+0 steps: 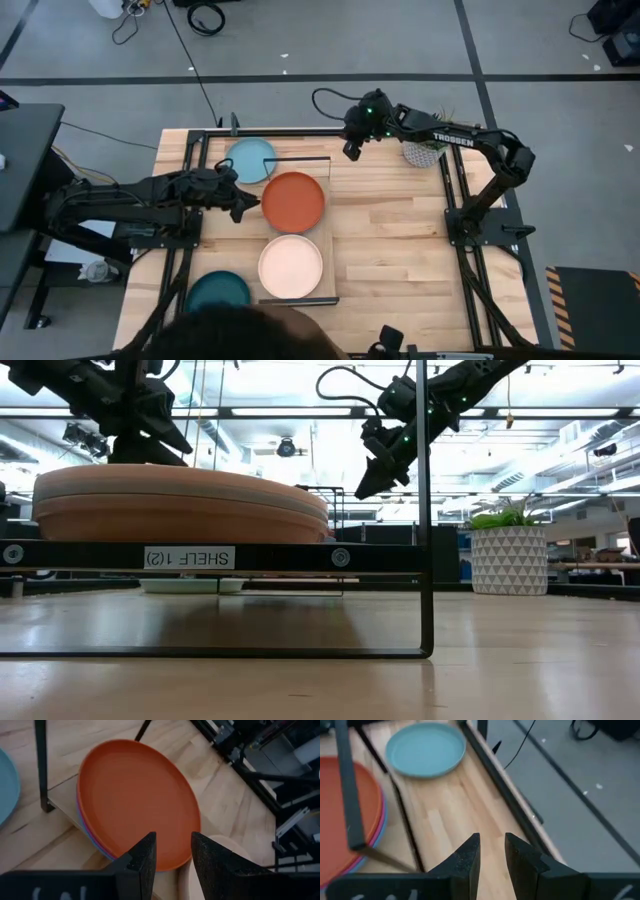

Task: Place and stack plates onto a shelf
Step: Stack the green plate on top of the orange plate on the shelf

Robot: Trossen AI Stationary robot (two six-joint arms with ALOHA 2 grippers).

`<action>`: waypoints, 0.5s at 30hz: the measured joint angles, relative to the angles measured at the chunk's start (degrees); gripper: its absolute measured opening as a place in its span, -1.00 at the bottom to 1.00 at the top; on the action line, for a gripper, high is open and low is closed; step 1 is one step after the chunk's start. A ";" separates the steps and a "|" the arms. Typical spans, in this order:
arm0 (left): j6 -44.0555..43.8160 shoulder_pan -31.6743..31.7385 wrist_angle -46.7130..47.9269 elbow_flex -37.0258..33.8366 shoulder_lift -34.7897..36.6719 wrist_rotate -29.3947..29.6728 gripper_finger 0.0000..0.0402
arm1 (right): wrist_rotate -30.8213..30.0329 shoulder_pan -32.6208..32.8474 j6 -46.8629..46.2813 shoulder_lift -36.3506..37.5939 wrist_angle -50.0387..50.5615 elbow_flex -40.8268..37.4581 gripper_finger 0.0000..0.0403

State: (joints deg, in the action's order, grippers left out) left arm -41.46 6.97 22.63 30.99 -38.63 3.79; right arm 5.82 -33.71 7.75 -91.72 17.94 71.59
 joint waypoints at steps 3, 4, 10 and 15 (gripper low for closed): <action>0.03 0.68 -0.08 0.26 0.00 -0.03 -0.35 | 0.24 -0.96 1.04 0.00 -1.88 0.00 -0.53; -0.10 0.82 0.06 0.26 0.00 -0.32 -0.35 | 0.41 -1.32 1.97 0.00 -2.20 0.00 -0.53; -0.59 2.10 3.55 2.55 0.00 -6.70 -0.35 | 1.70 -4.00 5.75 0.00 -4.26 0.00 -0.53; 2.88 2.19 13.93 7.16 0.01 -7.99 -0.35 | 1.63 -6.14 3.24 0.00 -7.54 0.00 -0.53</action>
State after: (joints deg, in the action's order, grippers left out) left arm -38.58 9.15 36.56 38.15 -38.62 -4.20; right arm 7.45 -39.85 10.99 -91.72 10.40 71.59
